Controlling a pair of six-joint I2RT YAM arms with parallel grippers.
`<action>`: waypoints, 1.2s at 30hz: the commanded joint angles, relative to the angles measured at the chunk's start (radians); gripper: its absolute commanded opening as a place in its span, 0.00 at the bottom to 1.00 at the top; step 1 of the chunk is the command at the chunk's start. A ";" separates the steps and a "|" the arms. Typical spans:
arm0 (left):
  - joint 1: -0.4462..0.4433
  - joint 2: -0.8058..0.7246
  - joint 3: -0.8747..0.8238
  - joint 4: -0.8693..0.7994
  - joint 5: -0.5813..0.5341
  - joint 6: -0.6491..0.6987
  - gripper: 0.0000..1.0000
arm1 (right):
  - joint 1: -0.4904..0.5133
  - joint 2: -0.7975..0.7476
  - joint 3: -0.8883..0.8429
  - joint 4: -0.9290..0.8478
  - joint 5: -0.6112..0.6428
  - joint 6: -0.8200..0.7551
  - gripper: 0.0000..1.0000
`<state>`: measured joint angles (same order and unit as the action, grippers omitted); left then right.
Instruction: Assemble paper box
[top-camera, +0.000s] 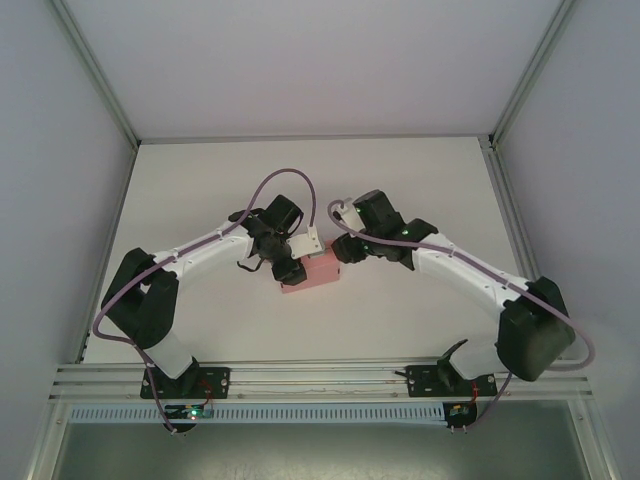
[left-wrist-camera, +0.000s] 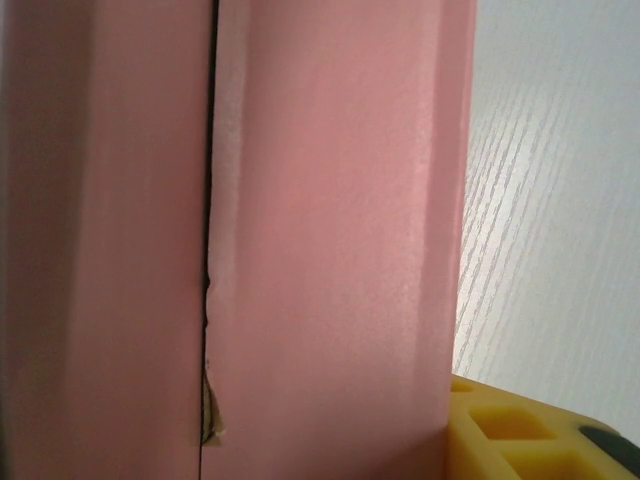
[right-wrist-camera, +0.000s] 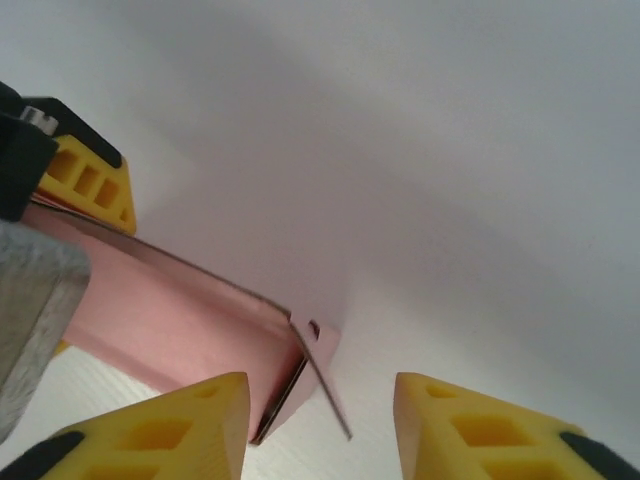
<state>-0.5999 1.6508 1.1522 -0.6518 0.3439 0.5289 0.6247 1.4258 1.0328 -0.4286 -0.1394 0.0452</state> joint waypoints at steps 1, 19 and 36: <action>0.008 0.047 -0.015 -0.069 0.030 -0.010 0.49 | 0.012 0.030 0.048 -0.040 -0.029 -0.026 0.29; 0.010 0.070 0.020 -0.037 0.018 -0.036 0.49 | 0.091 0.087 0.084 -0.055 -0.080 0.260 0.00; 0.009 0.029 0.095 -0.065 0.023 -0.126 0.86 | 0.164 -0.074 -0.248 0.286 0.251 0.246 0.00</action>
<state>-0.5888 1.6917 1.2114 -0.6891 0.3325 0.4446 0.7517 1.3563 0.8040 -0.1116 0.0616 0.3088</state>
